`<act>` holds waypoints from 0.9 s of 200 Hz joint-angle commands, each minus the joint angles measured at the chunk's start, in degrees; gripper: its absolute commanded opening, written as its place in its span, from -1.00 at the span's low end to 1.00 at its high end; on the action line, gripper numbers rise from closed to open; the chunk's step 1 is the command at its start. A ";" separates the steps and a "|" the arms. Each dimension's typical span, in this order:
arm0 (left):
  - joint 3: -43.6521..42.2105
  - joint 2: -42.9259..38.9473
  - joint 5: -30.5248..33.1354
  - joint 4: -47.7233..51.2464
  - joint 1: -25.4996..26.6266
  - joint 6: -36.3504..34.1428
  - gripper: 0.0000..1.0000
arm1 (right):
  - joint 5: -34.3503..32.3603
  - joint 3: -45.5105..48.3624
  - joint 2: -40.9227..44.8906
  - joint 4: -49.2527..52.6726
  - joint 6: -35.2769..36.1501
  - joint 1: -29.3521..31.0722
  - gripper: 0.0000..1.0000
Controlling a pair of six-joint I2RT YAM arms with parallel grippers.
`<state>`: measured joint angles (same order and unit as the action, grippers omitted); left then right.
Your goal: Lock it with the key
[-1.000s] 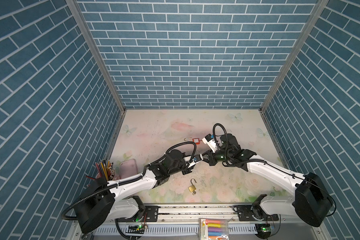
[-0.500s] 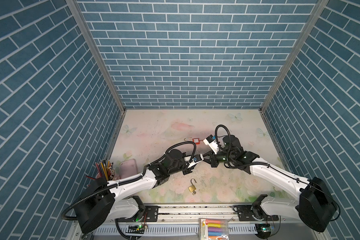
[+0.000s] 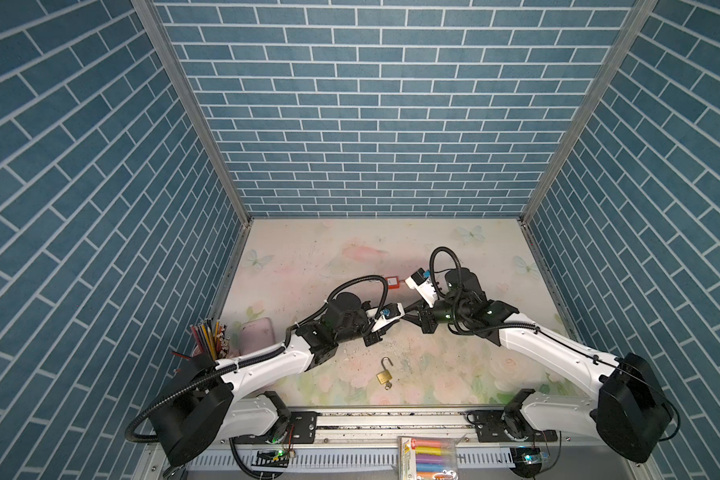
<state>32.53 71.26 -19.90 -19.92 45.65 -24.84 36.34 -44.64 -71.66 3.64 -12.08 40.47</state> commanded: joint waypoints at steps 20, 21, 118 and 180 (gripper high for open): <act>3.33 -0.34 2.96 -6.76 -1.68 0.54 -1.00 | 5.04 -1.99 -2.31 7.00 1.62 1.02 -1.00; 3.42 -0.34 2.95 -6.73 -1.69 0.43 -1.00 | 5.04 -2.05 -2.42 7.04 1.62 1.02 -1.00; 5.56 -0.04 7.53 8.60 -1.44 -3.86 -1.00 | 6.10 -4.53 2.66 6.01 -4.62 -4.12 -0.31; 9.16 0.37 4.20 20.31 0.65 -12.40 -1.00 | 6.62 -3.85 3.71 5.19 -8.91 -6.96 0.01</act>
<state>39.68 71.81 -13.28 -5.61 45.54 -31.20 41.47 -48.90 -66.85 8.10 -18.31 34.70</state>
